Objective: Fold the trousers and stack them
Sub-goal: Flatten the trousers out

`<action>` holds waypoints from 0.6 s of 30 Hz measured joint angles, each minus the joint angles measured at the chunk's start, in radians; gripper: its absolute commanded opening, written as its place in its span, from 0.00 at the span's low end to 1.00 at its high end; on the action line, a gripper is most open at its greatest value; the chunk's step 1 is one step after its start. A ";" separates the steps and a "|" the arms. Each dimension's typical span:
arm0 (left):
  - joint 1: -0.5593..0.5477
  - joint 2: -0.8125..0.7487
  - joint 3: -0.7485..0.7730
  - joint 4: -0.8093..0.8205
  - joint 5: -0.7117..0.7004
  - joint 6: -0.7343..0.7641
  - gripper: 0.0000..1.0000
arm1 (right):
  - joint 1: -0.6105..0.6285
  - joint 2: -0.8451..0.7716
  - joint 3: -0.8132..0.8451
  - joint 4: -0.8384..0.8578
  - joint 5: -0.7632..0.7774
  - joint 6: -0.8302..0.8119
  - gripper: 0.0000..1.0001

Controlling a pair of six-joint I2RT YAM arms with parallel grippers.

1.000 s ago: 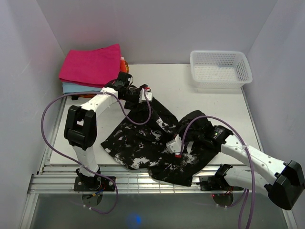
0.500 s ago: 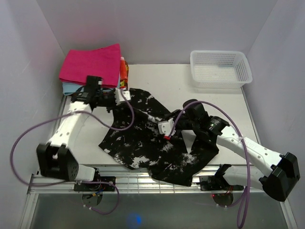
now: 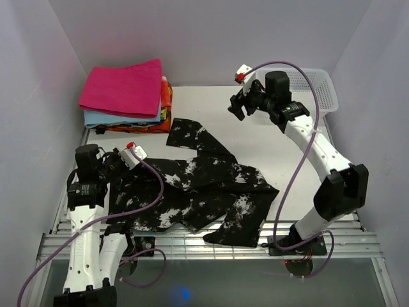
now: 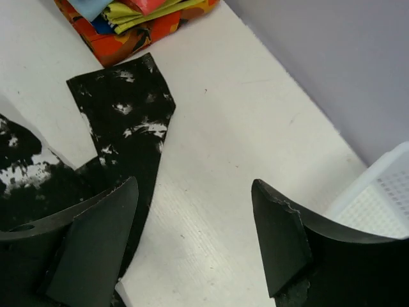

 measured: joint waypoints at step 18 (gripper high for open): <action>0.005 0.064 0.040 -0.014 -0.030 -0.118 0.00 | 0.119 0.619 0.207 -0.172 -0.026 0.103 0.74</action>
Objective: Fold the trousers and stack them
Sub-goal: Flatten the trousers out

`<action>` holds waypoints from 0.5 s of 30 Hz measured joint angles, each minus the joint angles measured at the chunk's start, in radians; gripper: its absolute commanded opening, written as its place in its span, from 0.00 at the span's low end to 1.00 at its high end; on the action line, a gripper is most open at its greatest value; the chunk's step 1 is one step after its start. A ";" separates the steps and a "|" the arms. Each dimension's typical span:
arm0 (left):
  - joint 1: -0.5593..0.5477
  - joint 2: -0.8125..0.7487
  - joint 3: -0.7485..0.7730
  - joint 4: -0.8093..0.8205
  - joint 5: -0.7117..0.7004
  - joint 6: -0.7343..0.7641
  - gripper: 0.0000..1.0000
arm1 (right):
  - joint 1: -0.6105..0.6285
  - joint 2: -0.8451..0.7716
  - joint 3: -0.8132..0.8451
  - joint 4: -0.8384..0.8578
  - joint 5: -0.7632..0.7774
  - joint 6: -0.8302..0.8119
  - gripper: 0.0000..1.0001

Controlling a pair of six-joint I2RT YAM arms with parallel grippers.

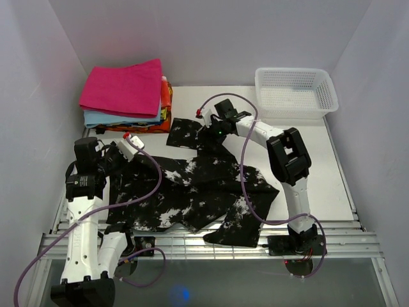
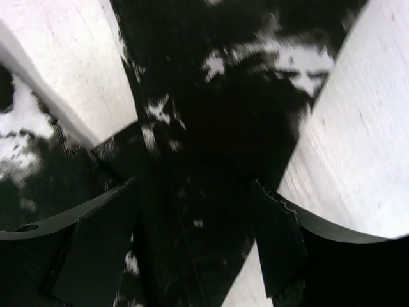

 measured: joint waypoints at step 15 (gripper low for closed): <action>0.000 0.134 0.023 0.045 -0.028 -0.060 0.00 | -0.142 -0.272 -0.333 -0.067 0.252 -0.211 0.08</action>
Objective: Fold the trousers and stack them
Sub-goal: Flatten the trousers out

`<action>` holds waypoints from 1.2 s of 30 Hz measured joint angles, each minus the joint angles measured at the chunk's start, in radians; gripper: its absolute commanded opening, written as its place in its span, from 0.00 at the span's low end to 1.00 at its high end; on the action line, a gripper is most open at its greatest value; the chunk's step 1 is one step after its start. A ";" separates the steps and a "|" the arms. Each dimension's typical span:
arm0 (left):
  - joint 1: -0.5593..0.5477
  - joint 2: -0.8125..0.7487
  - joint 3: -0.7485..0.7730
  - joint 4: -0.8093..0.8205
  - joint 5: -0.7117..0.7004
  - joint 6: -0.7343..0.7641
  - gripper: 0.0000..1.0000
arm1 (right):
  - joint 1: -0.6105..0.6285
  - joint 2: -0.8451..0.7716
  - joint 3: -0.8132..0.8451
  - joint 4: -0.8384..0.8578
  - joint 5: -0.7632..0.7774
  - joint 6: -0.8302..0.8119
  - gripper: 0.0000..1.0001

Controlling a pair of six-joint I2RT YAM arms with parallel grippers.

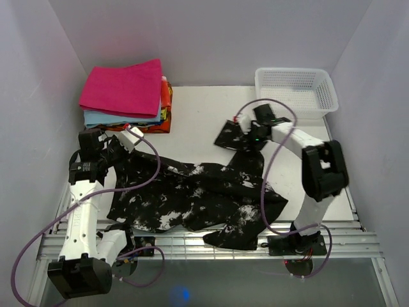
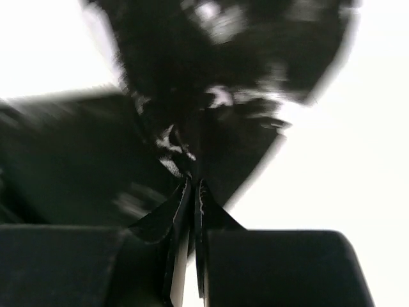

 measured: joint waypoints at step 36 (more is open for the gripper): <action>0.001 0.608 0.156 0.105 -0.352 -0.305 0.00 | -0.580 -0.671 -0.343 -0.780 -0.465 -0.604 0.90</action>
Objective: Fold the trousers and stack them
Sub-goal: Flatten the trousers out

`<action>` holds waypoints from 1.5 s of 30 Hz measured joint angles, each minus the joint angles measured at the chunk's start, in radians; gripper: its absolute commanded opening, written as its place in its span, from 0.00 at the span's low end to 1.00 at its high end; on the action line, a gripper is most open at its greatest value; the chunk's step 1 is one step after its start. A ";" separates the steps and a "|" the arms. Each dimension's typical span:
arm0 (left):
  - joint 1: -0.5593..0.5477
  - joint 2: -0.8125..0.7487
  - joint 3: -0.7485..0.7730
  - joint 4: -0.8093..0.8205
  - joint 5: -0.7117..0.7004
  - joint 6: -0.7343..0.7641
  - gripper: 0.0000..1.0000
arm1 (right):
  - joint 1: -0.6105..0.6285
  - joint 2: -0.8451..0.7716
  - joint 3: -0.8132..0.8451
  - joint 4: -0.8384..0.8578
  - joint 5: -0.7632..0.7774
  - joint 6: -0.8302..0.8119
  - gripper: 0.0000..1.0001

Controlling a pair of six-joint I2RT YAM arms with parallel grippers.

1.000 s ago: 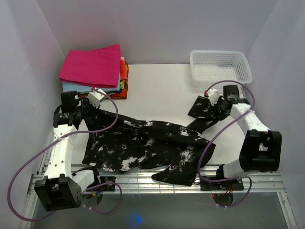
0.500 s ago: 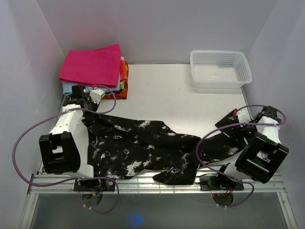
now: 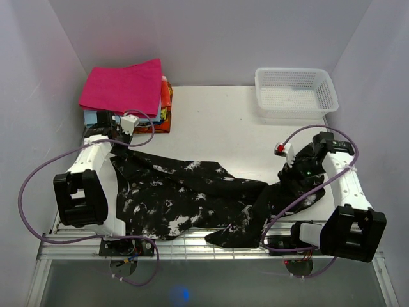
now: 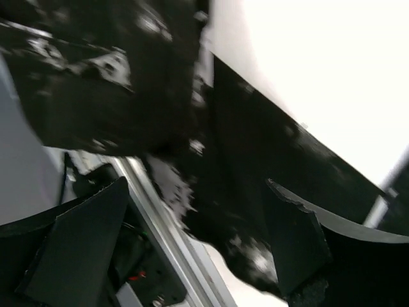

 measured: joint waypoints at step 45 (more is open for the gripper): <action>0.018 0.189 0.338 -0.107 0.245 -0.124 0.98 | 0.387 0.692 0.621 0.299 0.677 0.296 0.79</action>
